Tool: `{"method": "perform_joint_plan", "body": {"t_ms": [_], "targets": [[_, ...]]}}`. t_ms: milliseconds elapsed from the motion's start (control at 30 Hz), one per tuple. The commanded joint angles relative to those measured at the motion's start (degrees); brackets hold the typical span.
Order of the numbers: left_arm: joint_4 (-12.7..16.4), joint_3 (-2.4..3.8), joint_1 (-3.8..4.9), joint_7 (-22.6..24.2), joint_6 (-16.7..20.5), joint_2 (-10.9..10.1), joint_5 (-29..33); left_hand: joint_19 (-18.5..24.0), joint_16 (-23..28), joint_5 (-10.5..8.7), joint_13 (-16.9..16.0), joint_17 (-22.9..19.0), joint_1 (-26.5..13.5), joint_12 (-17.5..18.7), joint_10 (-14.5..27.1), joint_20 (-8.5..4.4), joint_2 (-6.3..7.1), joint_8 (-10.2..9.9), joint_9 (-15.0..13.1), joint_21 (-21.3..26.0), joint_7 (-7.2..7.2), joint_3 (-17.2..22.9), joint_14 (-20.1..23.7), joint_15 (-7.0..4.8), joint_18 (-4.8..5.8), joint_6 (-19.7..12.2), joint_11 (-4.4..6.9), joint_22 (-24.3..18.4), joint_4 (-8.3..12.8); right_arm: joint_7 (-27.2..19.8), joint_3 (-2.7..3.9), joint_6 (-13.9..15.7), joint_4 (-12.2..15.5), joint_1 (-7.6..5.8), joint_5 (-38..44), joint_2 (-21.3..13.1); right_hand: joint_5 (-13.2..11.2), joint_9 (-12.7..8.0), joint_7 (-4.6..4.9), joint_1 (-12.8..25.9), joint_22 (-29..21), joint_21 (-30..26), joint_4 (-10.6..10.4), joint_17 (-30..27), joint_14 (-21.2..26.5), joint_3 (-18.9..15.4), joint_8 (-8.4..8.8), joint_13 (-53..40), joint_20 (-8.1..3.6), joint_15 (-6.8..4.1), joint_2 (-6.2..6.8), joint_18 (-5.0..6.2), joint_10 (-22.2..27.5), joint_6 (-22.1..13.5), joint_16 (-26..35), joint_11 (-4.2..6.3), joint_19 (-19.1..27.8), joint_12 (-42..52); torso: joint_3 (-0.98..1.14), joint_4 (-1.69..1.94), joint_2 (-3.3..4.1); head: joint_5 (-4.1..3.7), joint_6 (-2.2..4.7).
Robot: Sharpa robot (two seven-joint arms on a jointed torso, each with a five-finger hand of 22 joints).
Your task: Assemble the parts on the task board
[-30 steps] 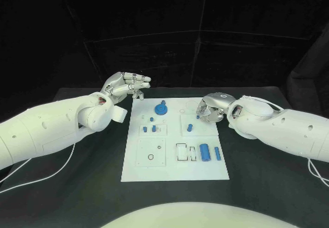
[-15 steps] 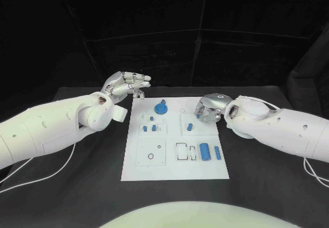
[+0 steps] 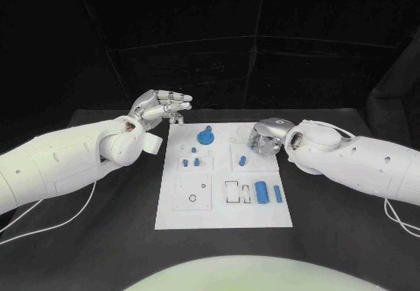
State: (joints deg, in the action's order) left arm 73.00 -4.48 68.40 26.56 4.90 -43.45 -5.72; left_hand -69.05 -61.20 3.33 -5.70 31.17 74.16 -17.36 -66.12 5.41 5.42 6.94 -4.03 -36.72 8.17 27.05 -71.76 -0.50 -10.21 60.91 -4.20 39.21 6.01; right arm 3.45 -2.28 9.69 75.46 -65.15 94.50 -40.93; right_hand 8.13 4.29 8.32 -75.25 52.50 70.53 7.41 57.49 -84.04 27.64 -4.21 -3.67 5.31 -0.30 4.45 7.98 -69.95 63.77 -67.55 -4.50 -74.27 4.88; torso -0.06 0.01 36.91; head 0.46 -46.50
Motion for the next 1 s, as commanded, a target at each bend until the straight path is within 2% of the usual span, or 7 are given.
{"method": "perform_joint_plan", "body": {"t_ms": [33,200,433,567,867,1000], "targets": [[0.1,0.05,0.08,0.4,-0.8,-0.1,0.4,0.2,0.3,-0.09,-0.1,-0.1,0.4,-0.3,0.3,-0.04,-0.31,0.3,0.1,0.3,0.27,-0.1,0.4,0.05,-0.3,0.2,0.04,-0.1,0.4,1.6,-0.22,-1.8,0.0,0.25,1.0,0.1,-1.2,0.2,-0.17,-0.2,1.5,0.9,0.1,0.0,-1.6,0.8,-0.41,-0.3,-0.08,-0.54,-0.85,-1.26,-1.0,1.1,-0.4,0.42,-0.7,0.4,0.01,0.02,-0.01,-0.05,-0.14],[0.1,0.05,0.08,0.1,-0.8,-0.1,0.4,0.2,0.4,-0.09,-0.1,-0.2,0.5,-0.3,0.4,-0.04,-0.29,0.3,0.1,0.3,0.31,-0.1,0.5,0.06,-0.29,0.1,0.01,-0.1,0.5,3.3,-0.21,-0.5,0.0,0.26,2.3,0.2,-2.1,0.3,-0.43,-0.3,5.8,3.6,0.1,-0.4,-1.5,2.1,-0.4,-0.3,-0.38,-0.79,-1.78,-2.0,-1.9,2.1,-0.7,0.73,-2.2,0.4,0.01,-0.02,-0.04,-0.01,-0.26],[0.2,0.05,0.08,-0.2,-0.7,-0.2,0.4,0.3,0.4,-0.08,-0.1,-0.3,0.6,-0.3,0.6,-0.03,-0.33,0.2,0.1,0.4,0.44,-0.1,0.5,0.11,-0.28,-0.1,-0.08,-0.2,0.6,3.9,-0.2,3.3,0.7,0.26,2.9,-0.2,-2.1,0.2,-0.33,-0.7,8.6,5.4,0.8,-1.5,-1.3,3.4,-0.03,-0.2,-0.45,-0.81,-1.79,-2.47,-2.2,2.2,-0.5,0.73,-3.2,0.1,0.02,-0.1,-0.06,0.06,-0.35],[0.2,0.05,0.08,-0.3,-0.7,-0.3,0.4,0.3,0.5,-0.07,-0.1,-0.4,0.7,-0.4,0.6,-0.01,-0.48,0.3,0.1,0.5,0.41,-0.1,0.6,0.14,-0.27,0.1,-0.1,-0.2,0.6,4.0,-0.19,5.8,2.1,0.26,3.1,-1.0,-2.1,0.2,-0.27,-0.7,9.3,6.0,1.2,-1.7,-1.3,4.1,0.17,-0.2,-0.39,-0.77,-1.41,-2.58,-2.2,2.2,-0.6,0.65,-3.4,0.0,0.0,-0.01,-0.12,0.0,-0.38],[0.1,0.05,0.08,-0.3,-0.7,-0.4,0.4,0.3,0.5,-0.08,-0.1,-0.5,0.7,-0.4,0.7,-0.01,-0.5,0.4,0.1,0.5,0.41,-0.1,0.6,0.14,-0.27,0.1,-0.1,-0.2,0.6,3.4,-0.11,11.7,5.8,0.21,2.1,-3.1,-2.0,0.1,-0.21,-0.6,9.8,6.3,1.4,-1.7,-1.3,4.4,0.28,-0.2,-0.36,-0.73,-1.02,-2.63,-2.2,2.2,-0.8,0.62,-3.5,-0.2,-0.02,-0.1,-0.1,-0.11,-0.23],[0.2,0.05,0.08,-0.3,-0.7,-0.4,0.4,0.3,0.5,-0.08,-0.1,-0.5,0.7,-0.4,0.7,-0.01,-0.5,0.4,0.1,0.5,0.41,-0.1,0.6,0.14,-0.27,0.1,-0.1,-0.2,0.6,3.1,-0.02,13.0,7.5,0.17,1.3,-4.2,-1.9,0.1,-0.19,-0.6,10.0,6.5,1.5,-1.6,-1.3,4.6,0.32,-0.2,-0.35,-0.7,-0.86,-2.66,-2.2,2.2,-1.0,0.6,-3.5,-0.2,-0.1,-0.11,-0.16,-0.18,-0.21]]}}
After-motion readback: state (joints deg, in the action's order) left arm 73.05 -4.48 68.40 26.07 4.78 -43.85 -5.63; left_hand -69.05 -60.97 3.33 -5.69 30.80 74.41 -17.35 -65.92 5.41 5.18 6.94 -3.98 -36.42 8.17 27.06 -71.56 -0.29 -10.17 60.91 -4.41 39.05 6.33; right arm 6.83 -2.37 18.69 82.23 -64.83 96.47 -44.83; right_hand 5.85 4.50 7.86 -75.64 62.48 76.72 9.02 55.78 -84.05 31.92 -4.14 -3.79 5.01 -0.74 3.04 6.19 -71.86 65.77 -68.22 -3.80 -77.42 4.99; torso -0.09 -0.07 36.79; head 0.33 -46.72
